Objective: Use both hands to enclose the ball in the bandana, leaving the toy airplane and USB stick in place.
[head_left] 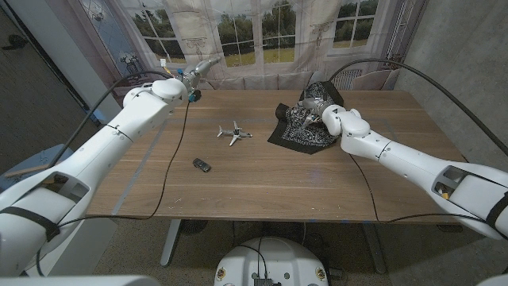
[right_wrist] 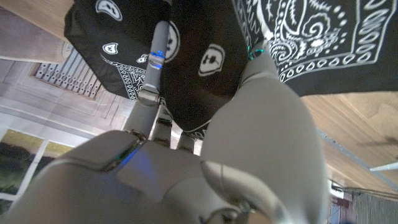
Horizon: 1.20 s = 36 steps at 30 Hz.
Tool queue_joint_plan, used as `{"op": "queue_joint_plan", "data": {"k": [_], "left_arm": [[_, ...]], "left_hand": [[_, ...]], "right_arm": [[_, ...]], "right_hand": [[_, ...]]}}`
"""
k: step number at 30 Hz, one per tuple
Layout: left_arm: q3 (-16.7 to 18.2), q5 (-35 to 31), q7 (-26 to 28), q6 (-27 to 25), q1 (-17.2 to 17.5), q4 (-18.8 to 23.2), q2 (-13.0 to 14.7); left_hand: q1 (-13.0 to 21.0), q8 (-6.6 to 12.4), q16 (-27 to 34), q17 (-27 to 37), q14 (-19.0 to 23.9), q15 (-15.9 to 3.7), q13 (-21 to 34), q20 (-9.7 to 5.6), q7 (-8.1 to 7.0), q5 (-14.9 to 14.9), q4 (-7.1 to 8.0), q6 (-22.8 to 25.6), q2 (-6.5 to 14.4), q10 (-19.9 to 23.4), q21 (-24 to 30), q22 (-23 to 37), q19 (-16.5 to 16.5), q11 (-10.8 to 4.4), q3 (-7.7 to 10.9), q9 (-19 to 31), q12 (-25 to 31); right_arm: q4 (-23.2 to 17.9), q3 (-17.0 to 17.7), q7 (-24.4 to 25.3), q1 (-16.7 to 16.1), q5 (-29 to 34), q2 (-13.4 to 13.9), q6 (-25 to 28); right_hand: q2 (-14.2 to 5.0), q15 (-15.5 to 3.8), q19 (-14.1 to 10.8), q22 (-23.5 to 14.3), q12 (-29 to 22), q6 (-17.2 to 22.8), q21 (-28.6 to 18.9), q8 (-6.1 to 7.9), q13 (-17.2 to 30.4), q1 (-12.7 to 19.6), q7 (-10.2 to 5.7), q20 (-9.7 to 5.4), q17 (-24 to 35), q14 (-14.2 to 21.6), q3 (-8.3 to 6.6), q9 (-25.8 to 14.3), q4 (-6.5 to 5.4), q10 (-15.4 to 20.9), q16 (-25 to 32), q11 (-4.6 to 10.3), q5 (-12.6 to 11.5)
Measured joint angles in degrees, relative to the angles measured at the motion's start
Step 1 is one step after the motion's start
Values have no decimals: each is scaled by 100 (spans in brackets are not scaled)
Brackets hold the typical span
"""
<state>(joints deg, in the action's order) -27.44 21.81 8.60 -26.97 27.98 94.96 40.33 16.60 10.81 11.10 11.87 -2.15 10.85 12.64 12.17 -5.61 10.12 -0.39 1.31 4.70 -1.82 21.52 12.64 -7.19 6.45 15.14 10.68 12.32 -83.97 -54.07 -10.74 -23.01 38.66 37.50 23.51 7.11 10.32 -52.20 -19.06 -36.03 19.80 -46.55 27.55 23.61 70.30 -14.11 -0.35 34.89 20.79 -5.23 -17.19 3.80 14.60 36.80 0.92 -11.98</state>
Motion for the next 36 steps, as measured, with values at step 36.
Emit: {"op": "queue_joint_plan", "data": {"k": [36], "left_arm": [[-85, -88, -134, 81, 6, 244, 12]], "left_hand": [[-109, 0, 0, -2, 1, 0, -1, 0, 0, 0, 16, -1, 42, -21, -34, 29, 0, -22, -16, 0, 0]], "right_arm": [[-3292, 2447, 2749, -2940, -180, 1340, 153]], "right_hand": [[-47, 378, -431, -86, -528, 726, -939, 661, 62, -48, -12, -430, 602, 747, -41, -228, -39, 552, 178, 0, 135]]}}
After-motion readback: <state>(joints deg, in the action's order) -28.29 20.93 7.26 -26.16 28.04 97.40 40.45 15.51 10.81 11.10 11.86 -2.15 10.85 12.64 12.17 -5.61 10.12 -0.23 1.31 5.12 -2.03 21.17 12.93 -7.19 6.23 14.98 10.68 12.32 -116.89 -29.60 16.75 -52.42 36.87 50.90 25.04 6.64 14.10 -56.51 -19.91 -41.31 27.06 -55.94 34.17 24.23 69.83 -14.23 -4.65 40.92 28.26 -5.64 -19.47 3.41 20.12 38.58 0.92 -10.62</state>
